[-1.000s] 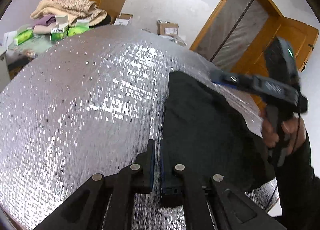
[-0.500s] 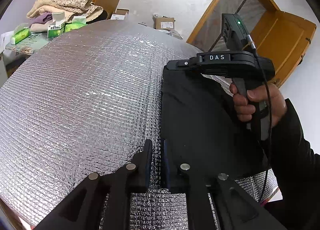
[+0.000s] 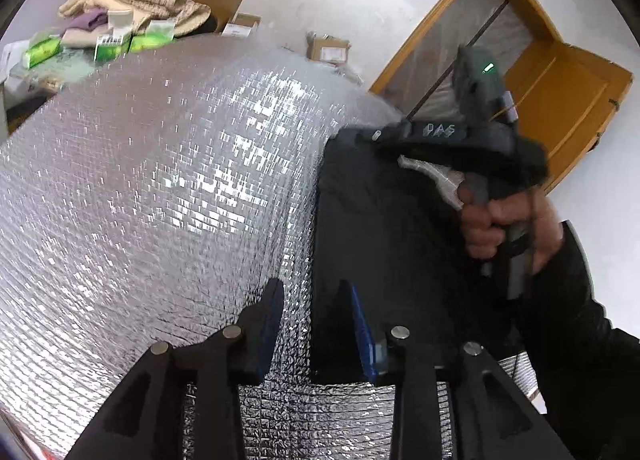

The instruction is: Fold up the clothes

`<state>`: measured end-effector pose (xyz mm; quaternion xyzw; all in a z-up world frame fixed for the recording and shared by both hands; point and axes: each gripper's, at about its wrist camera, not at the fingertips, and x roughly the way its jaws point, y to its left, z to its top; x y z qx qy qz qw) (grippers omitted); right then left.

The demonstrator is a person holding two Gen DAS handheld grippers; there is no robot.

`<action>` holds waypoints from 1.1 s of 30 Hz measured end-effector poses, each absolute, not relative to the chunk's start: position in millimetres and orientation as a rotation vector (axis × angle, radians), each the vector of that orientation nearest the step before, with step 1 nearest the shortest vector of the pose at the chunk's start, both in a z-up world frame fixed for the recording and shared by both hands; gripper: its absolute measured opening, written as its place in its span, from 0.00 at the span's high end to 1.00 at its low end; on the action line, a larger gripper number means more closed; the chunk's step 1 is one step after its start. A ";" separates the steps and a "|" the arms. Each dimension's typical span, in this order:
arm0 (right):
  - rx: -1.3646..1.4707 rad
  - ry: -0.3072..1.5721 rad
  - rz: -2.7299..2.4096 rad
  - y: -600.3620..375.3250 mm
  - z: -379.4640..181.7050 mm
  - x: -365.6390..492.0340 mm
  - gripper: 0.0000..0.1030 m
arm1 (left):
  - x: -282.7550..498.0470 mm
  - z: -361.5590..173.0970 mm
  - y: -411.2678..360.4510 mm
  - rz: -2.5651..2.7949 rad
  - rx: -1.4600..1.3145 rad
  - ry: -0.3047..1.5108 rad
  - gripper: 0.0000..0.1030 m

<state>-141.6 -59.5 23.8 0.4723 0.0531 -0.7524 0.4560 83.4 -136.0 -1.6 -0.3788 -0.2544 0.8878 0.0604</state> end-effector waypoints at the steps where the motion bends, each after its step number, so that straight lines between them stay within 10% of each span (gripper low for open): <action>1: 1.161 0.131 -1.858 -59.3 24.3 -141.2 0.97 | 83.7 -2.0 -135.5 2.682 -1.149 -0.769 0.67; 7: 1.145 0.124 -1.916 -54.7 28.5 -144.1 0.98 | 80.7 -1.7 -128.8 2.721 -1.216 -0.633 0.96; 33: 1.193 -0.347 -2.125 107.3 6.6 -129.9 0.93 | 71.6 -0.8 -132.9 2.711 -1.181 -0.649 0.95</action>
